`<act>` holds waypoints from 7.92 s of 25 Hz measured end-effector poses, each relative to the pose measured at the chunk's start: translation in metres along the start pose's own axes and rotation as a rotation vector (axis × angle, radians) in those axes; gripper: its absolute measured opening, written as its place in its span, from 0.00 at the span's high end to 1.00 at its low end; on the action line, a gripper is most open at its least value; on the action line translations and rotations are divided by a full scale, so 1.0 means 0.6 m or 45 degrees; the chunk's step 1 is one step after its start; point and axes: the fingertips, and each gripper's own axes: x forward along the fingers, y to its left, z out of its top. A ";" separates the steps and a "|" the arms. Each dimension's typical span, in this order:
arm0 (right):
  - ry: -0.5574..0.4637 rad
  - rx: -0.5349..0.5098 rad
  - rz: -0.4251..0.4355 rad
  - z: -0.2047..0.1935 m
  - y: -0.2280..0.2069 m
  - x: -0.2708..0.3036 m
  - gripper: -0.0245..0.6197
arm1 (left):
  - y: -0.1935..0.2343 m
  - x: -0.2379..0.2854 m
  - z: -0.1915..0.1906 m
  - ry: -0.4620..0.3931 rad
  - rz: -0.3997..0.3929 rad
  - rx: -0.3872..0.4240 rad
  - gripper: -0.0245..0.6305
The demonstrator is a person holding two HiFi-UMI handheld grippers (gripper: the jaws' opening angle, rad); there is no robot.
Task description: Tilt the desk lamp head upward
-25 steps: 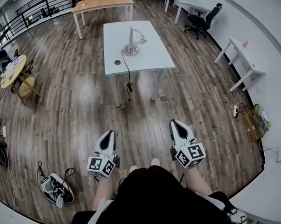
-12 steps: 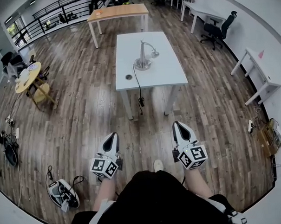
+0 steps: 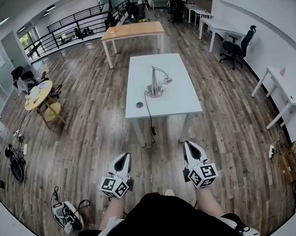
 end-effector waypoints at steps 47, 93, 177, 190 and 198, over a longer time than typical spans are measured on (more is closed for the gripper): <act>0.047 -0.071 -0.025 0.011 -0.161 0.327 0.96 | 0.216 0.309 0.012 -0.074 0.040 0.011 0.96; 0.082 -0.013 0.089 0.038 -0.371 0.694 0.96 | 0.354 0.689 0.009 -0.032 0.036 0.083 0.96; 0.104 1.836 0.083 -0.162 -0.424 0.837 0.68 | 0.364 0.866 -0.412 0.865 -0.632 0.406 0.59; 0.061 1.365 0.107 -0.068 -0.440 0.837 0.74 | 0.366 0.868 -0.414 0.887 -0.646 0.415 0.59; 0.037 1.218 0.170 -0.029 -0.435 0.840 0.78 | 0.368 0.872 -0.418 0.903 -0.630 0.416 0.59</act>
